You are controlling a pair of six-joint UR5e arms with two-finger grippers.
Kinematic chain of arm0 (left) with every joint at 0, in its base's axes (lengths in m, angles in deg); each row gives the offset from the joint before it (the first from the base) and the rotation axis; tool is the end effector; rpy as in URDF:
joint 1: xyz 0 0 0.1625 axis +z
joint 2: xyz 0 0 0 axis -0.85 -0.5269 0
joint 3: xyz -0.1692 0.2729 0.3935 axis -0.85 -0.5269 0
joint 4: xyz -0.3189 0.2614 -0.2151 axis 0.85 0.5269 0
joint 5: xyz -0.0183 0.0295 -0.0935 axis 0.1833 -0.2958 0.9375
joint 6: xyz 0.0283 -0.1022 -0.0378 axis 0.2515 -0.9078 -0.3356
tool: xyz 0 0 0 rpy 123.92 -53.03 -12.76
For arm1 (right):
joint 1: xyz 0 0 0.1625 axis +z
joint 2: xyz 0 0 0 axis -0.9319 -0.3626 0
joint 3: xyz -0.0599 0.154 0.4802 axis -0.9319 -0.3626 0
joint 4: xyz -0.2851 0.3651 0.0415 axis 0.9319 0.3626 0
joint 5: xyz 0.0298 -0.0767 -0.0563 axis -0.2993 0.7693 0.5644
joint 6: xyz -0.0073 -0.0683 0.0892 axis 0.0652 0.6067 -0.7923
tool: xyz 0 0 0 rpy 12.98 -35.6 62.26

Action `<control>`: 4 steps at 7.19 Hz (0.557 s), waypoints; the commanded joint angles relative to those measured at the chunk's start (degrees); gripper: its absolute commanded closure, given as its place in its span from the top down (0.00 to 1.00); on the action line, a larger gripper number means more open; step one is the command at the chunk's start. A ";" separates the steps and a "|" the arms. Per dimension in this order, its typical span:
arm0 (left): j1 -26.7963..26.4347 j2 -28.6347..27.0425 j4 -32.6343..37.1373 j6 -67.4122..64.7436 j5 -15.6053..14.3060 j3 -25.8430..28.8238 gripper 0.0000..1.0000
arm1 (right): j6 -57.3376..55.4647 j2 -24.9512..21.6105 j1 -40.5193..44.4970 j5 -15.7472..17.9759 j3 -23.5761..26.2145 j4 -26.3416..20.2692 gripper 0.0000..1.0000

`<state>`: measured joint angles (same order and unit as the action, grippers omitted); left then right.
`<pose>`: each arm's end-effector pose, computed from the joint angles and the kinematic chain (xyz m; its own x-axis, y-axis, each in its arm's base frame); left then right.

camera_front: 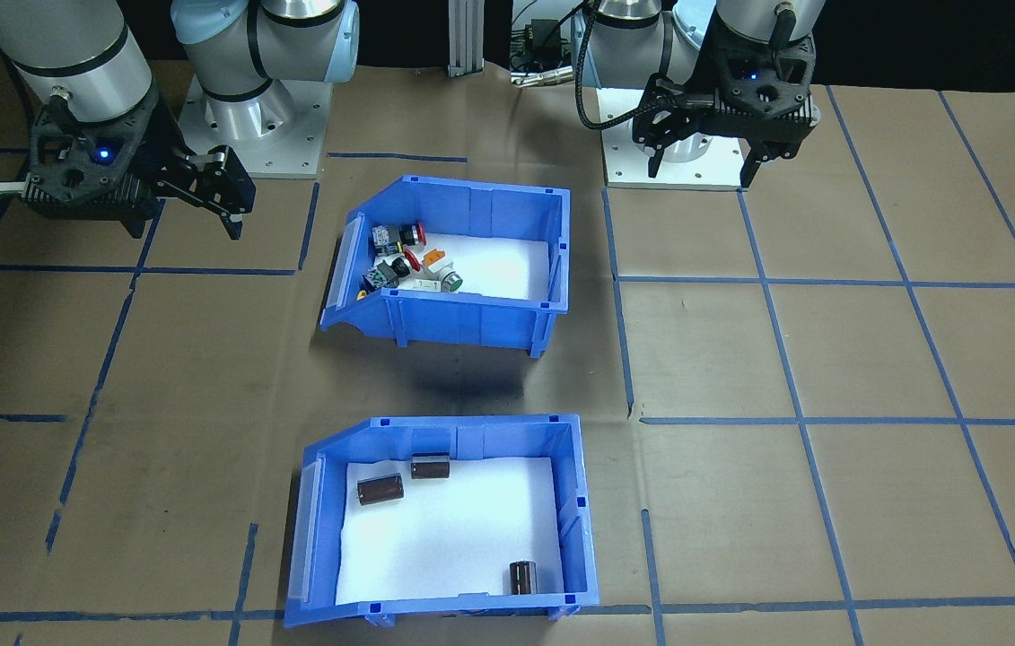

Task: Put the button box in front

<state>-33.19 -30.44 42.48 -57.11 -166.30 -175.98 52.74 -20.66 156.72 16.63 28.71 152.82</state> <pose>-0.1415 -0.4656 0.5722 -0.9901 0.1370 -0.0298 0.1373 0.9905 -0.0096 0.1140 -0.5326 0.5350 -1.0000 -0.0082 0.0051 -0.0081 0.9998 0.0154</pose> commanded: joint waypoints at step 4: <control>-0.01 -0.24 -0.13 0.00 0.22 -0.53 0.99 | -0.02 0.09 0.00 -0.06 0.01 0.00 1.00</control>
<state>-33.20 -30.55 42.39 -57.11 -166.28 -176.18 52.72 -20.62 156.72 16.57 28.72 152.82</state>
